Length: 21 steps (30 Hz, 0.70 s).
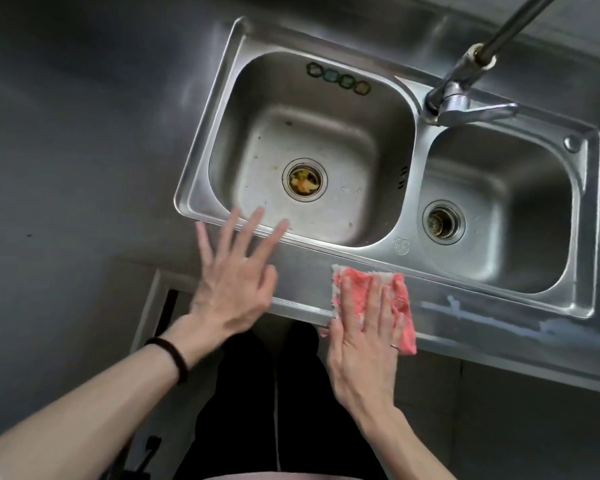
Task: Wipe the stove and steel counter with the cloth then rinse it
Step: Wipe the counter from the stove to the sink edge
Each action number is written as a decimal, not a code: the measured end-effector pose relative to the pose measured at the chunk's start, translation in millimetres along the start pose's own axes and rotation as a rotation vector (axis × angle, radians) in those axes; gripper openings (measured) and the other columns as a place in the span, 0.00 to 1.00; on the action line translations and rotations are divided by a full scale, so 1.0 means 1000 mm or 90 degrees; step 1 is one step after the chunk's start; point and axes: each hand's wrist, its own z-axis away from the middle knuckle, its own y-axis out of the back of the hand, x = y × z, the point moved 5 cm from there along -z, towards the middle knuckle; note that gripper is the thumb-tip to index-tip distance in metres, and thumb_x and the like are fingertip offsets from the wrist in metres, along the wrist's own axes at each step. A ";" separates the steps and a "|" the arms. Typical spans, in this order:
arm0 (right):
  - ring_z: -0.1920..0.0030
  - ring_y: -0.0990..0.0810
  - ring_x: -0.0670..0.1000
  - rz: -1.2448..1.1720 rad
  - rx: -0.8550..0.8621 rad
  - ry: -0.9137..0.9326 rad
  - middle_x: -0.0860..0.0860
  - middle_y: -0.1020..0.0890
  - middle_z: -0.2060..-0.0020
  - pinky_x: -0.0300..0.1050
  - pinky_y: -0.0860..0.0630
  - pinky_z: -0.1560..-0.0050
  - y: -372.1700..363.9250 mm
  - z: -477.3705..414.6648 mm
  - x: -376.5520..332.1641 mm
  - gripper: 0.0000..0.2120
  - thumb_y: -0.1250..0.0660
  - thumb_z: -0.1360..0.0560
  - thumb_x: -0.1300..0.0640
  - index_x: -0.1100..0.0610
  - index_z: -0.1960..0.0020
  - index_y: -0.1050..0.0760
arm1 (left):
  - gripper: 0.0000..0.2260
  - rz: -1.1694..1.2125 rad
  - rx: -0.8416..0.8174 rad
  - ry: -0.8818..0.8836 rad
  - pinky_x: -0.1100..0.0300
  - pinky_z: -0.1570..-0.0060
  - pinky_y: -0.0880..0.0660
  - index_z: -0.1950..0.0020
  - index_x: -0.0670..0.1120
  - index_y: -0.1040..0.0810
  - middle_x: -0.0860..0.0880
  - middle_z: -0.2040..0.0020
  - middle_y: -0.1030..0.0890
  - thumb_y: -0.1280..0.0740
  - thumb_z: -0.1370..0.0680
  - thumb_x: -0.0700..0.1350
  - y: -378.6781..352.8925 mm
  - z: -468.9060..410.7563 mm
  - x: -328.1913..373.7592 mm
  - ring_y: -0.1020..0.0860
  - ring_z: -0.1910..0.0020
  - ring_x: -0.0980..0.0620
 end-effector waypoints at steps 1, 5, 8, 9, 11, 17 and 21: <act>0.15 0.63 0.54 -0.001 0.006 -0.003 0.53 0.62 0.15 0.61 0.59 0.16 0.000 -0.001 -0.002 0.31 0.52 0.14 0.45 0.42 0.16 0.63 | 0.32 0.006 -0.007 -0.018 0.26 0.22 0.62 0.15 0.61 0.45 0.49 0.14 0.44 0.47 0.21 0.54 -0.007 -0.006 0.023 0.50 0.15 0.41; 0.15 0.55 0.56 -0.002 0.025 0.039 0.54 0.53 0.15 0.59 0.56 0.17 0.002 -0.003 0.003 0.32 0.51 0.15 0.43 0.39 0.16 0.64 | 0.30 0.036 -0.039 -0.016 0.27 0.23 0.63 0.16 0.64 0.48 0.51 0.14 0.47 0.51 0.20 0.56 -0.036 -0.027 0.088 0.53 0.15 0.42; 0.15 0.58 0.54 0.010 0.028 0.038 0.52 0.54 0.14 0.57 0.60 0.17 0.008 -0.007 0.033 0.31 0.51 0.15 0.42 0.37 0.16 0.62 | 0.29 -0.001 -0.066 0.012 0.24 0.25 0.65 0.16 0.64 0.48 0.49 0.15 0.43 0.56 0.19 0.58 -0.057 -0.030 0.103 0.50 0.15 0.40; 0.15 0.59 0.53 0.014 0.032 0.017 0.51 0.55 0.14 0.56 0.63 0.17 0.011 -0.009 0.050 0.30 0.52 0.14 0.42 0.37 0.16 0.59 | 0.29 -0.030 -0.070 0.011 0.23 0.26 0.64 0.16 0.63 0.46 0.48 0.15 0.40 0.56 0.19 0.58 -0.062 -0.028 0.104 0.47 0.16 0.39; 0.15 0.62 0.51 0.015 0.033 -0.033 0.49 0.57 0.14 0.53 0.67 0.17 0.021 -0.014 0.090 0.28 0.54 0.14 0.41 0.37 0.16 0.58 | 0.28 -0.088 -0.066 -0.002 0.21 0.26 0.60 0.17 0.60 0.41 0.47 0.19 0.32 0.54 0.19 0.57 -0.067 -0.025 0.104 0.40 0.19 0.37; 0.16 0.64 0.48 0.004 0.011 -0.166 0.49 0.58 0.14 0.60 0.62 0.16 0.058 -0.023 0.209 0.29 0.58 0.16 0.39 0.37 0.16 0.58 | 0.26 -0.125 -0.043 0.004 0.21 0.26 0.57 0.21 0.56 0.31 0.46 0.25 0.26 0.49 0.19 0.55 -0.071 -0.024 0.107 0.33 0.24 0.38; 0.15 0.60 0.54 -0.013 0.038 -0.244 0.54 0.55 0.14 0.62 0.60 0.17 0.063 -0.028 0.213 0.31 0.55 0.17 0.42 0.43 0.15 0.50 | 0.26 -0.133 -0.026 0.010 0.21 0.26 0.57 0.22 0.57 0.30 0.47 0.26 0.25 0.47 0.20 0.54 -0.071 -0.024 0.107 0.32 0.25 0.39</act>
